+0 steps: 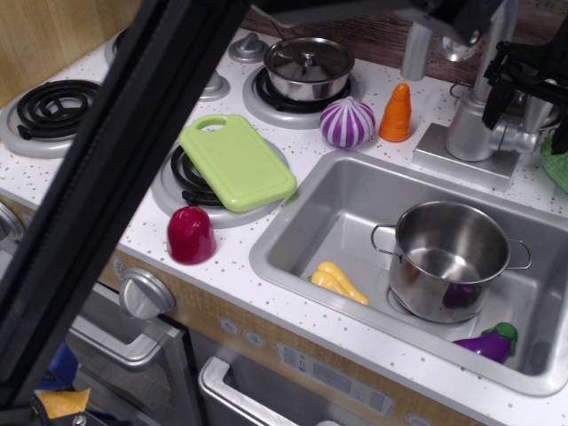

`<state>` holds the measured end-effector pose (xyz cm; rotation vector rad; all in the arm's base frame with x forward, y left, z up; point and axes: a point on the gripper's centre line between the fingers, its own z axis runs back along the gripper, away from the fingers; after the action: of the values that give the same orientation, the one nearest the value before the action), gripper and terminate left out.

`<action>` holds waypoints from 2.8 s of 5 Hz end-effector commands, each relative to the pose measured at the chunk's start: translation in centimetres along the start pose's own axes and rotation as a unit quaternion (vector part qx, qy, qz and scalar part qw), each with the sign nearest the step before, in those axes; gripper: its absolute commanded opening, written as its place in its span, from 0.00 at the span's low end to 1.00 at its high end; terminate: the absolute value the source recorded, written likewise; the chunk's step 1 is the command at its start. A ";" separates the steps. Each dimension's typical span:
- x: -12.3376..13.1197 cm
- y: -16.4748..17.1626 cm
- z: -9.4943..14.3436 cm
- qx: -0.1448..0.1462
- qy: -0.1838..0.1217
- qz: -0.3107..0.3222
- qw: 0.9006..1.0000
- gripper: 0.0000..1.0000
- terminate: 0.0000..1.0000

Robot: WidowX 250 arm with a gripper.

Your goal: Turn lever vertical to front

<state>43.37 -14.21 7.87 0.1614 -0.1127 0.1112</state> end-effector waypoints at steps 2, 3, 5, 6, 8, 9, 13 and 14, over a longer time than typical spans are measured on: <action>0.8 0.5 0.4 -0.007 -0.009 0.002 1.000 1.00 0.00; 1.4 0.6 1.4 0.009 -0.016 0.004 1.000 1.00 0.00; 3.1 0.6 3.8 0.060 -0.094 0.008 0.994 1.00 0.00; 3.5 0.5 3.9 0.054 -0.116 0.006 0.992 1.00 0.00; 4.2 0.7 3.9 0.043 -0.128 -0.005 0.991 1.00 0.00; 4.5 0.9 3.8 0.041 -0.132 -0.008 0.990 1.00 0.00; 5.1 0.8 3.6 0.046 -0.151 0.003 0.987 0.00 0.00; 4.7 0.8 3.0 0.027 -0.145 0.020 0.989 0.00 0.00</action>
<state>46.80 -14.39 8.69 0.2125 -0.3423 0.1568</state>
